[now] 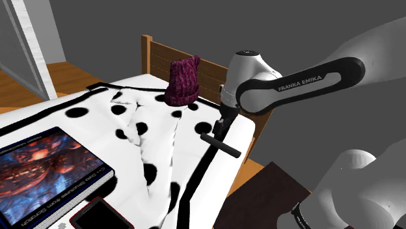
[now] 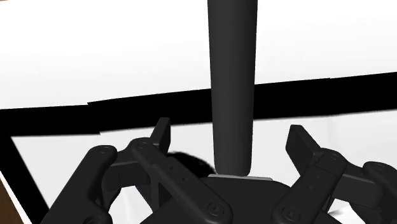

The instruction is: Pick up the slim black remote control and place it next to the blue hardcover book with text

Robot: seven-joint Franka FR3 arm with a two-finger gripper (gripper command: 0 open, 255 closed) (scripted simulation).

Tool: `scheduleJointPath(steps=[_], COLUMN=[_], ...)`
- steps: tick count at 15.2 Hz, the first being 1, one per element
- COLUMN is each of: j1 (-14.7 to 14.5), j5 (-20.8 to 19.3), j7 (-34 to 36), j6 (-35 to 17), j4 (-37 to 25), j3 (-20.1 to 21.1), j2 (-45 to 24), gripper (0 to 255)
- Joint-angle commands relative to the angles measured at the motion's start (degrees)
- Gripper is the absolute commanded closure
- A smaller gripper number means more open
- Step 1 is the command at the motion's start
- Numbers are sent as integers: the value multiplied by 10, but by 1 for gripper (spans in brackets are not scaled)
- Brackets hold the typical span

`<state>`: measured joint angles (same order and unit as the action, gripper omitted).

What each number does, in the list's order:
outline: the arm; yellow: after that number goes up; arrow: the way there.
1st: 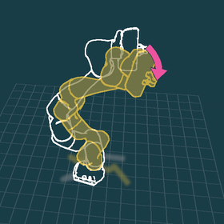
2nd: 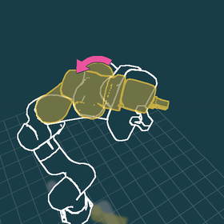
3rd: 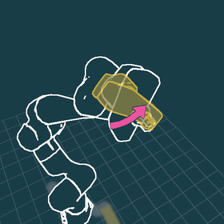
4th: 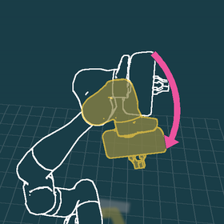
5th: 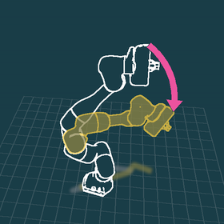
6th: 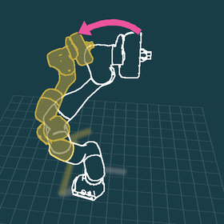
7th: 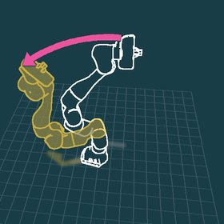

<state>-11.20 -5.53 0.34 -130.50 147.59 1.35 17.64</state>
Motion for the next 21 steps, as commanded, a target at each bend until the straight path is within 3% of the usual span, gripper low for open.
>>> scheduleJointPath(steps=[1,8,16,17,21], j1=[-6,-1,-1,-1,-1], j5=[-1,-12,-12,-12,-12], j7=[-2,5,5,5,5], j6=[-28,-96,-96,-96,-98], j4=[-1,20,20,20,21], j3=[5,4,4,4,4], j2=[-28,-75,-75,-75,-75], gripper=[0,0,0,255,255])
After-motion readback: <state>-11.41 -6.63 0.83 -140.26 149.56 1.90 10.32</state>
